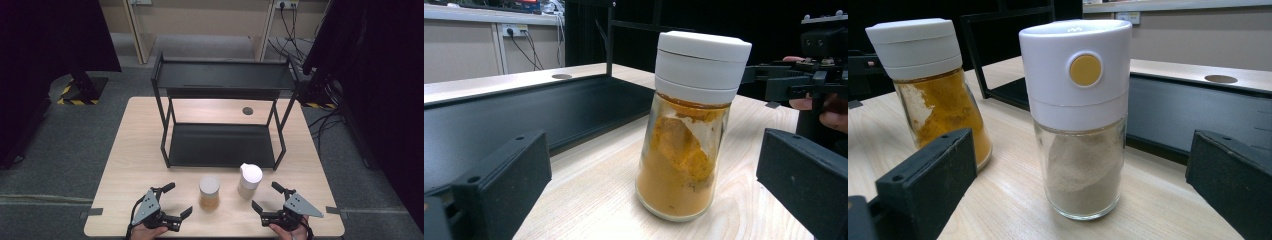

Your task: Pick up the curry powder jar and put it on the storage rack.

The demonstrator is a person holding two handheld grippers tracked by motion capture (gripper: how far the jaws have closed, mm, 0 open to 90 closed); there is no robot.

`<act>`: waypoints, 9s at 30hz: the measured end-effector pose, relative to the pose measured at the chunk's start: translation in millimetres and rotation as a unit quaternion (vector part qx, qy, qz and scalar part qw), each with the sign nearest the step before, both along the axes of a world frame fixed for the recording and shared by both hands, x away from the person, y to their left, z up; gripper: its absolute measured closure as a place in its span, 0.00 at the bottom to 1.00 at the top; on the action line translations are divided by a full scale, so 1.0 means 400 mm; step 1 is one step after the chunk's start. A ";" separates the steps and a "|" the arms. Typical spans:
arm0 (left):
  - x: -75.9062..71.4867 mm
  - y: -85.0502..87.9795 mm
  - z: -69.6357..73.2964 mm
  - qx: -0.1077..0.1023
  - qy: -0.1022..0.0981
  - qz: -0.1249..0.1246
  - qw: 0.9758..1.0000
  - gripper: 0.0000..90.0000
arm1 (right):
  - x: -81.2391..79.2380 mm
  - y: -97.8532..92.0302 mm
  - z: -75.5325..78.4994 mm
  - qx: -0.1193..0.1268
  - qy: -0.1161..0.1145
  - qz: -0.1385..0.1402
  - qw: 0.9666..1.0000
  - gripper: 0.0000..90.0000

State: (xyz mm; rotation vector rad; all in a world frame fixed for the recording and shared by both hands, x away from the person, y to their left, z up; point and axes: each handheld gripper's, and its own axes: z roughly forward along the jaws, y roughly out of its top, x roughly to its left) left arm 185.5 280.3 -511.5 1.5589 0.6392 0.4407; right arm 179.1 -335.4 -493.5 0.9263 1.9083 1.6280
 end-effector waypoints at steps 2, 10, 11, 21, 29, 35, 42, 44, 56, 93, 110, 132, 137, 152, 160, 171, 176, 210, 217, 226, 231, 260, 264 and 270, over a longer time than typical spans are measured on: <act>-0.001 0.000 0.000 0.001 -0.001 0.000 1.000 0.01 | -0.002 0.000 0.001 0.000 0.000 0.000 1.000 0.00; 0.000 -0.001 0.001 0.003 0.002 -0.005 1.000 0.01 | -0.004 0.003 0.000 0.000 -0.003 0.002 1.000 0.00; 0.000 -0.001 0.001 0.003 0.003 -0.005 1.000 0.01 | -0.004 0.003 0.000 0.001 -0.001 0.001 1.000 0.00; 0.000 -0.011 0.003 0.003 0.003 -0.007 1.000 0.01 | -0.002 0.004 -0.002 0.001 0.000 0.000 1.000 0.00; 0.004 -0.014 0.011 -0.010 0.008 -0.011 1.000 0.01 | 0.000 0.004 -0.004 0.001 0.002 -0.001 1.000 0.00; 0.015 -0.029 0.015 -0.013 0.017 -0.015 1.000 0.00 | 0.000 0.004 -0.004 0.002 0.003 0.000 1.000 0.00; 0.039 -0.073 0.023 -0.005 0.020 -0.036 0.999 0.01 | 0.001 0.004 -0.004 0.003 0.007 0.001 1.000 0.00; 0.043 -0.084 0.024 -0.002 0.017 -0.040 0.999 0.01 | 0.001 0.004 -0.004 0.003 0.007 0.002 1.000 0.00; 0.064 -0.120 0.030 0.009 0.020 -0.049 0.999 0.01 | 0.004 0.004 -0.006 0.005 0.007 0.005 1.000 0.00; 0.101 -0.184 0.067 0.060 0.002 -0.036 0.998 0.39 | 0.008 0.000 -0.008 0.013 0.010 0.013 1.000 0.00; 0.102 -0.167 0.136 0.040 -0.005 -0.031 0.999 0.39 | 0.007 -0.001 -0.009 0.015 0.010 0.013 1.000 0.00; 0.137 -0.130 0.245 0.031 -0.009 -0.022 0.999 0.39 | 0.009 -0.002 -0.010 0.017 0.012 0.012 1.000 0.00; 0.156 -0.124 0.290 0.038 -0.011 -0.020 0.999 0.39 | 0.009 -0.002 -0.010 0.017 0.011 0.012 1.000 0.01; 0.214 -0.112 0.391 0.044 -0.013 -0.019 0.999 0.39 | 0.009 -0.002 -0.010 0.017 0.014 0.012 1.000 0.00; 0.239 -0.112 0.449 0.051 -0.015 -0.015 0.998 0.39 | 0.010 -0.002 -0.009 0.017 0.016 0.013 1.000 0.00; 0.273 -0.109 0.546 0.049 -0.020 -0.002 0.999 0.39 | 0.011 -0.003 -0.011 0.019 0.016 0.014 1.000 0.00; 0.284 -0.104 0.597 0.056 -0.016 0.009 0.998 0.39 | 0.010 -0.002 -0.011 0.020 0.017 0.014 1.000 0.00; 0.356 -0.147 0.855 0.057 -0.016 0.068 0.996 0.39 | 0.012 -0.004 -0.012 0.023 0.018 0.015 0.999 0.00; 0.384 -0.169 0.865 0.050 -0.014 0.087 0.995 0.39 | 0.011 -0.005 -0.011 0.024 0.017 0.016 0.999 0.01; 0.428 -0.207 0.870 0.058 -0.016 0.123 0.991 0.39 | 0.012 -0.005 -0.012 0.024 0.015 0.018 0.999 0.00; 0.452 -0.222 0.864 0.058 -0.019 0.143 0.988 0.39 | 0.012 -0.007 -0.012 0.025 0.015 0.019 0.999 0.00; 0.520 -0.276 0.824 0.050 -0.016 0.212 0.976 0.39 | 0.014 -0.005 -0.011 0.026 0.019 0.026 0.999 0.00; 0.520 -0.275 0.825 0.051 -0.015 0.211 0.976 0.39 | 0.014 -0.004 -0.010 0.023 0.019 0.027 0.999 0.00; 0.514 -0.278 0.832 0.044 -0.003 0.220 0.975 0.25 | 0.015 -0.004 -0.010 0.023 0.019 0.027 0.999 0.01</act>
